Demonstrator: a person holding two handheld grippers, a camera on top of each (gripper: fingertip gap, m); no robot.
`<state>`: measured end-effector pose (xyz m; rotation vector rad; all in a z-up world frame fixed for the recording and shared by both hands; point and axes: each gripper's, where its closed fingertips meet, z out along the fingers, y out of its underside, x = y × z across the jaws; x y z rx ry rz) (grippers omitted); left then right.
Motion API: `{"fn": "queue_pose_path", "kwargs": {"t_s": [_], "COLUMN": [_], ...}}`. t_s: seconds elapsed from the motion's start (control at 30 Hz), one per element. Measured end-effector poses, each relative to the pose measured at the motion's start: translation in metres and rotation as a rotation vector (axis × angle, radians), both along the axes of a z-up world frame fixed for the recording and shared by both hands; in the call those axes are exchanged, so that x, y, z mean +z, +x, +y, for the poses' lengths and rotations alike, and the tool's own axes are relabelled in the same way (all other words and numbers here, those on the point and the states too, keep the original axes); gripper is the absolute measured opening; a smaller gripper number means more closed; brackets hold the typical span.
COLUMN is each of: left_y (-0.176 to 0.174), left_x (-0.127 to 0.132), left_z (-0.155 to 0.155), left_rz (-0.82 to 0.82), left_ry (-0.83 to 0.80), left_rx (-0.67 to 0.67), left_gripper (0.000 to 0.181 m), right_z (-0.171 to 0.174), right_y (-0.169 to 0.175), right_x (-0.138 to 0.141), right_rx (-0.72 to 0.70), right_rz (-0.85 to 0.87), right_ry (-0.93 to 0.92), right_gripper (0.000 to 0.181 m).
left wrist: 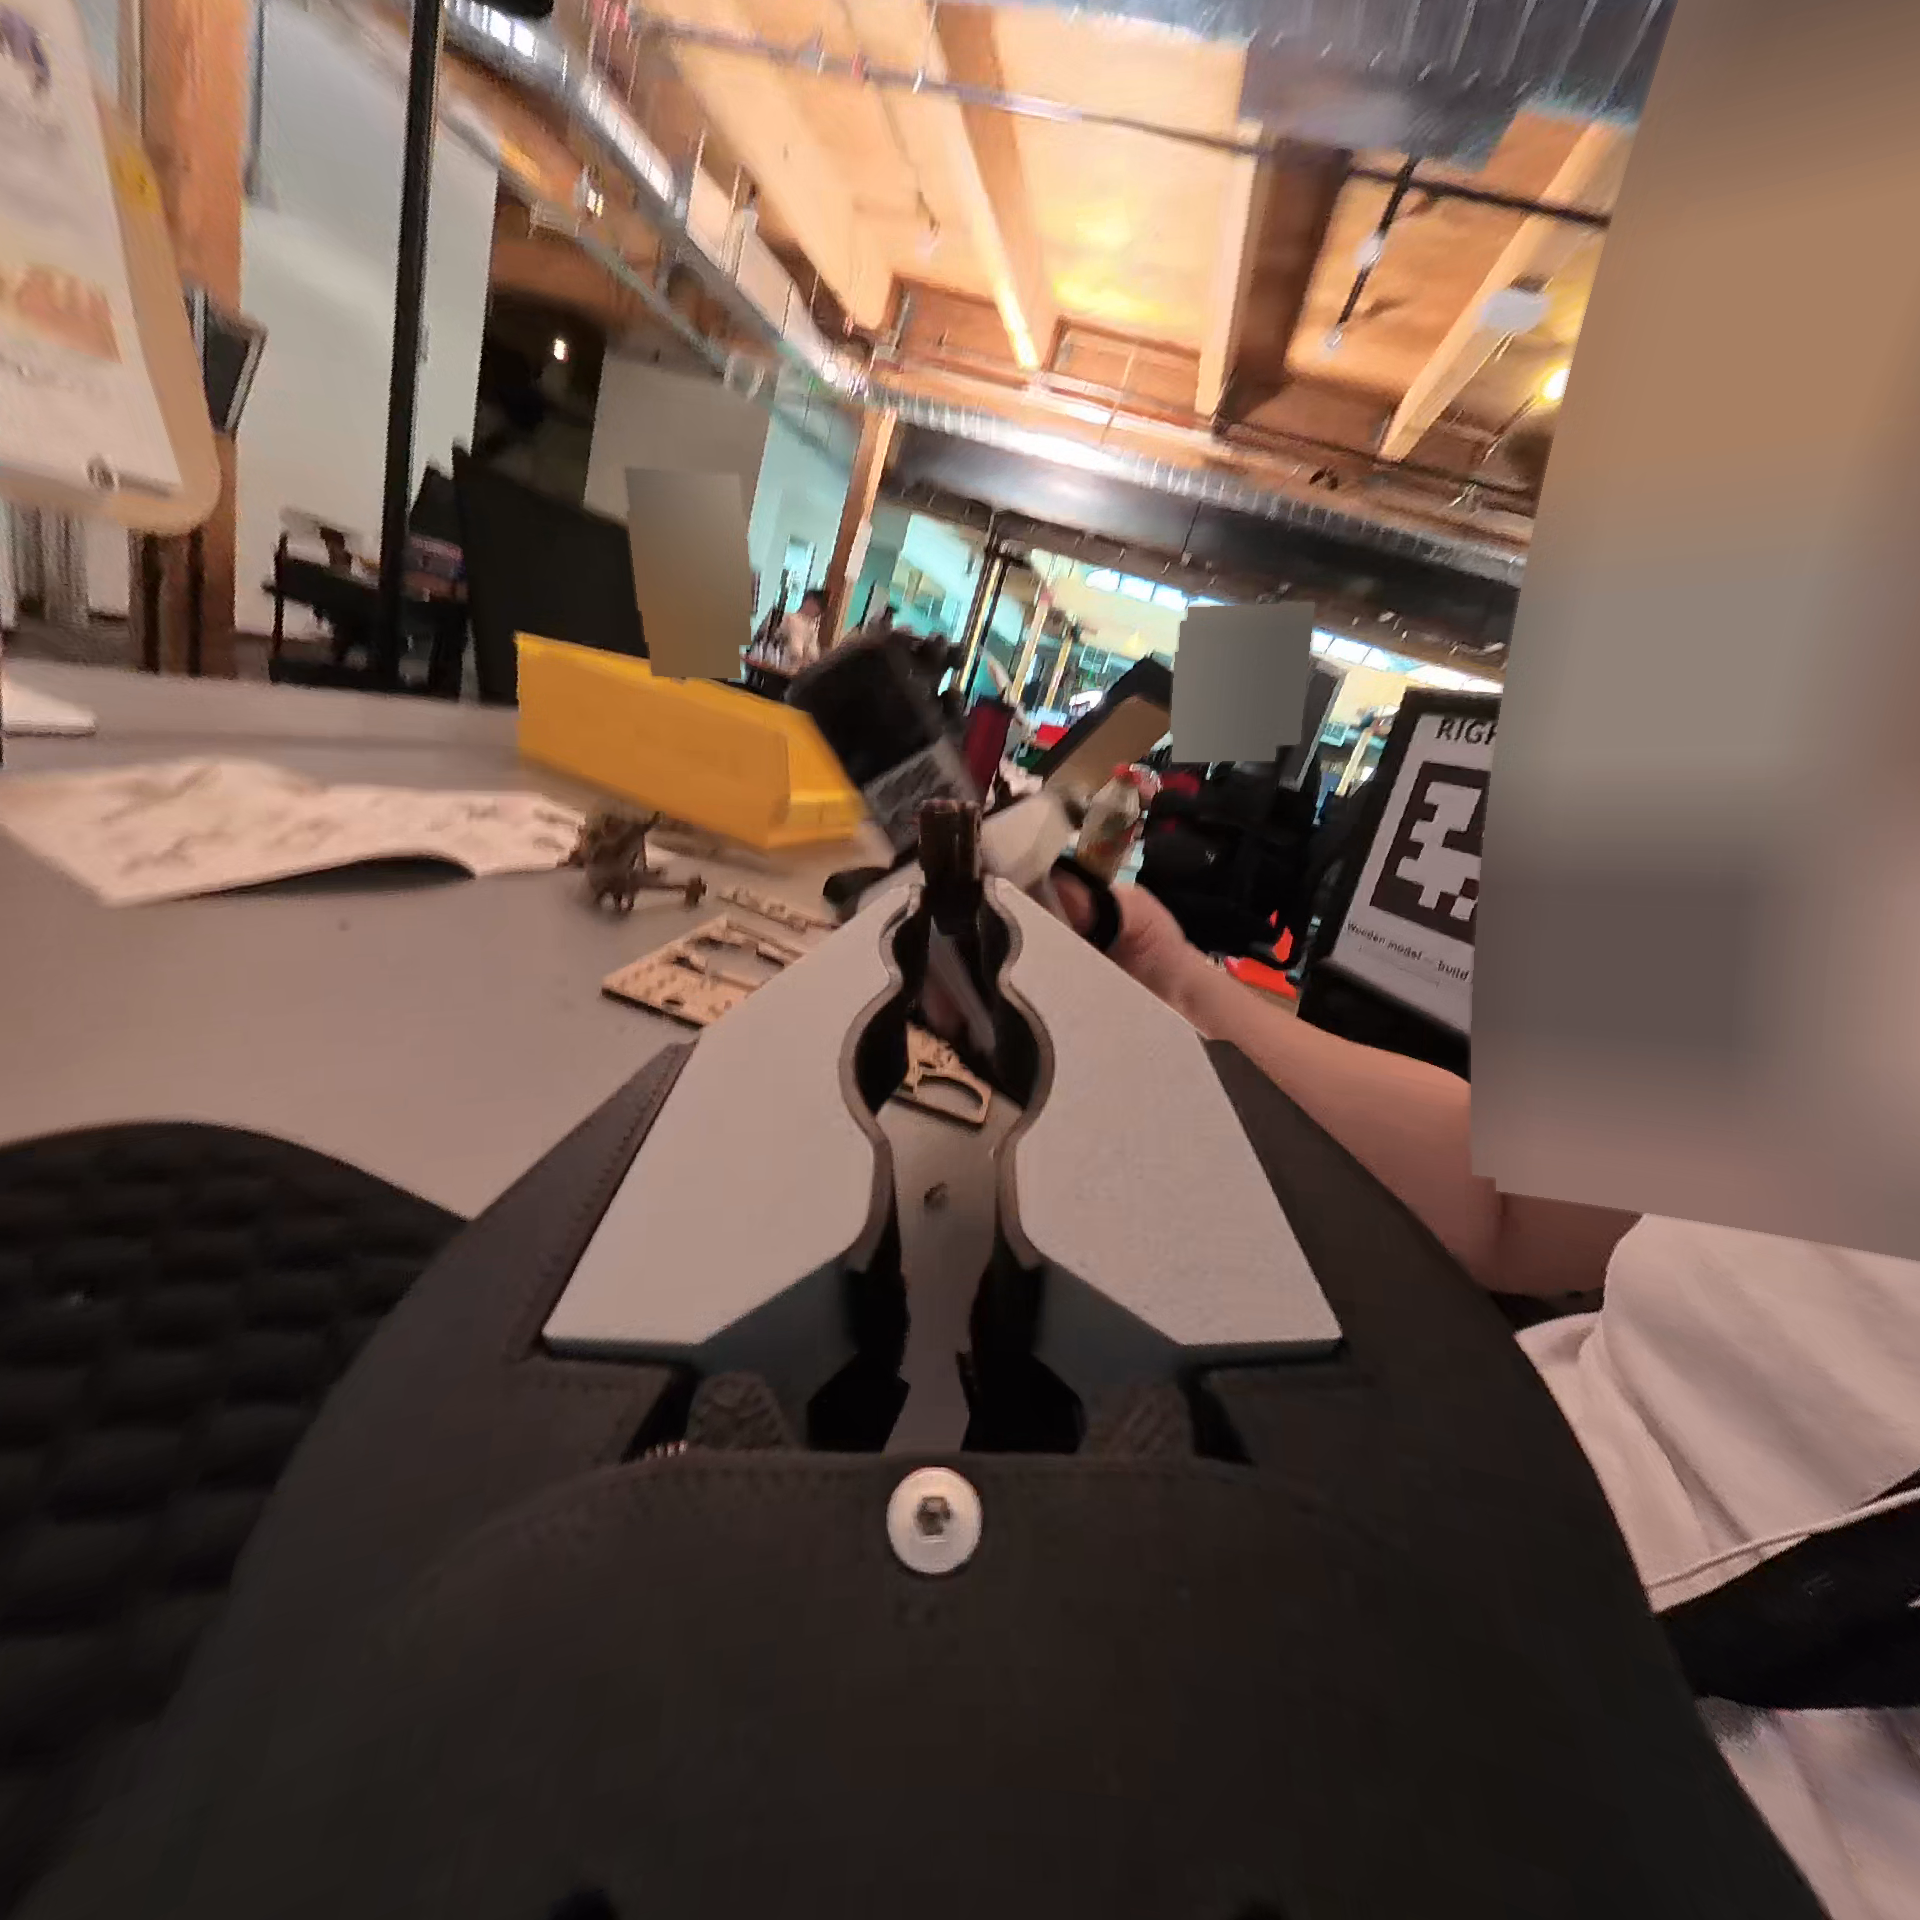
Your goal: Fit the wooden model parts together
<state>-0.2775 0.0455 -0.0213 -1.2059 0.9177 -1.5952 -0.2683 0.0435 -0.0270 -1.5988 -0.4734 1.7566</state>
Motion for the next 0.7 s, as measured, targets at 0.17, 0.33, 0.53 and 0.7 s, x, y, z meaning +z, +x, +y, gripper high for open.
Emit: {"fn": "queue_pose_path", "kwargs": {"t_s": [0.17, 0.33, 0.53, 0.7], "left_y": [0.005, 0.014, 0.018, 0.02], "left_x": [-0.016, -0.031, -0.029, -0.027], "left_z": [0.003, -0.006, -0.02, -0.032], "left_rz": [0.139, 0.295, 0.33, 0.344], "left_ry": [0.041, 0.232, 0.431, 0.567], "left_rx": [0.052, 0.119, 0.166, 0.182], "left_gripper": [0.007, 0.007, 0.007, 0.007], "right_z": [0.0, -0.005, -0.019, -0.028], "right_y": [0.01, 0.003, -0.003, -0.005], "right_x": [0.019, 0.008, 0.005, 0.0], "right_rx": [-0.173, -0.227, -0.198, -0.185], "right_rz": [-0.166, -0.417, -0.477, -0.584], "right_ry": [0.292, 0.537, 0.679, 0.815], "right_gripper": [0.025, 0.028, 0.028, 0.024]}}
